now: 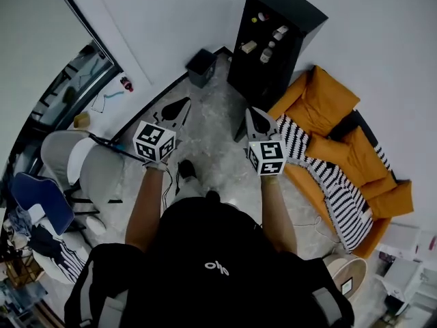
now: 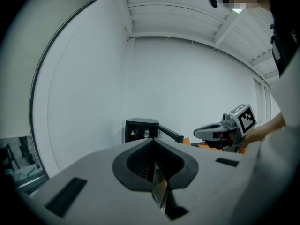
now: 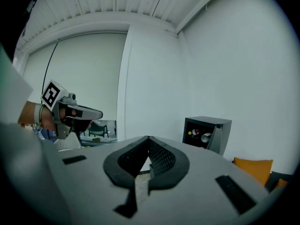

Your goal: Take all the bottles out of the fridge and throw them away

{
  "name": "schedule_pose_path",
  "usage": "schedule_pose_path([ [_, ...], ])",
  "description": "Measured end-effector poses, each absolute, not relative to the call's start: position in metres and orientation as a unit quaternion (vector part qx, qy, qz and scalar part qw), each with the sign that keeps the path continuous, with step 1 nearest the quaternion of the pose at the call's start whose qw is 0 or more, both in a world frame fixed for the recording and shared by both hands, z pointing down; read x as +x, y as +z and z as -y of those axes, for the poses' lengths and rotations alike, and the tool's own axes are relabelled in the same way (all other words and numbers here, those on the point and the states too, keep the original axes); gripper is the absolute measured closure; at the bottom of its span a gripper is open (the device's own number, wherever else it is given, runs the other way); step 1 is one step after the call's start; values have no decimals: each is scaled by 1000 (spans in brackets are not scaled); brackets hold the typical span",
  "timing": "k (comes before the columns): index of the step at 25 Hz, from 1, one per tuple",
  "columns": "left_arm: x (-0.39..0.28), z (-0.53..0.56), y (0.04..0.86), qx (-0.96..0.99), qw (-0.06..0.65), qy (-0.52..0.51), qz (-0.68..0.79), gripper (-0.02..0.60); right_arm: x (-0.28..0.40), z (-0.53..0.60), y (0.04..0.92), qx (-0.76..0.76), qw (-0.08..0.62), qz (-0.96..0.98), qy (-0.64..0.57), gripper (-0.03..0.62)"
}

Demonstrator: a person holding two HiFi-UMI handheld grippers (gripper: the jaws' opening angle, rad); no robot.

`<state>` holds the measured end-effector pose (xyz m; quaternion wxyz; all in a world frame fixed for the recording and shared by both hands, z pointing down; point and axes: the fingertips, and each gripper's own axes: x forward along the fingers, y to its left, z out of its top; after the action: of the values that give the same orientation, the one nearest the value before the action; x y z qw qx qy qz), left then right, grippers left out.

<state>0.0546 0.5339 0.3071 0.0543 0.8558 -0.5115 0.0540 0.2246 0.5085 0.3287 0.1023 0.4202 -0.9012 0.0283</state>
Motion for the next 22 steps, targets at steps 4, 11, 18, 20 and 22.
schedule_pose_path([
  [4,37,-498,308,863,55,47,500,577,211,-479,327,437,106,893,28,586],
  [11,-5,-442,312,878,62,41,472,577,171,-429,327,466,114,877,31,586],
  [18,-38,-395,315,894,60,39,442,577,133,-387,328,495,114,861,31,586],
  [20,-43,-383,317,898,61,40,433,577,125,-377,330,500,115,858,31,586],
  [22,-46,-371,320,901,64,40,427,577,120,-369,332,504,116,855,33,586],
])
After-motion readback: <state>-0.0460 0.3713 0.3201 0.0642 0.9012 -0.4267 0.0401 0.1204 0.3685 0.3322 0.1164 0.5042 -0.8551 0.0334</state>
